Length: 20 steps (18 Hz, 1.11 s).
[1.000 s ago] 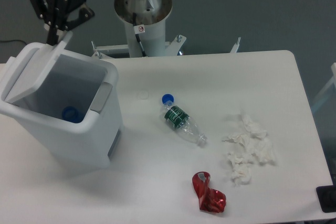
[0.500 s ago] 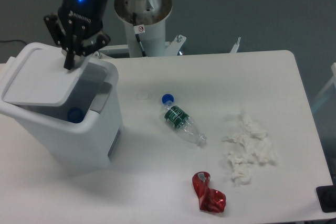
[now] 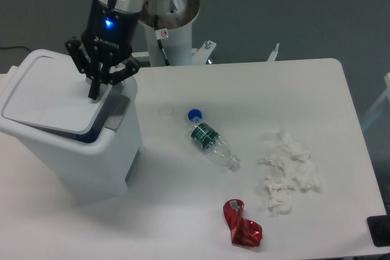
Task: Close the trash can
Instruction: 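Press the gripper down on the lid to seat it shut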
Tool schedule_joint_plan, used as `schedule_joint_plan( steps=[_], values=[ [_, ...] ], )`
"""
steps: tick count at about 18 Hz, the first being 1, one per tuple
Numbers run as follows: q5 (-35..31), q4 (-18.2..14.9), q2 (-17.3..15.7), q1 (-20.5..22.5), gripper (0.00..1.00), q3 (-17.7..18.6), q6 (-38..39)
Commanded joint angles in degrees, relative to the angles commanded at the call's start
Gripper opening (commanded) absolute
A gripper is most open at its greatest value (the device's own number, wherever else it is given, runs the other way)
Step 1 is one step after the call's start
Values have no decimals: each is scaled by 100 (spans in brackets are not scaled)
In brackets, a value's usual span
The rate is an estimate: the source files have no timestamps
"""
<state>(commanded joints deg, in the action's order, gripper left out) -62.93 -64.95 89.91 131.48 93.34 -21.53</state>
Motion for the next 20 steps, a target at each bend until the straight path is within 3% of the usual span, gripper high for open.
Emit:
schedule_joint_plan(
  steps=[20],
  values=[
    [-9,18,299,0,0,9,-53]
  ],
)
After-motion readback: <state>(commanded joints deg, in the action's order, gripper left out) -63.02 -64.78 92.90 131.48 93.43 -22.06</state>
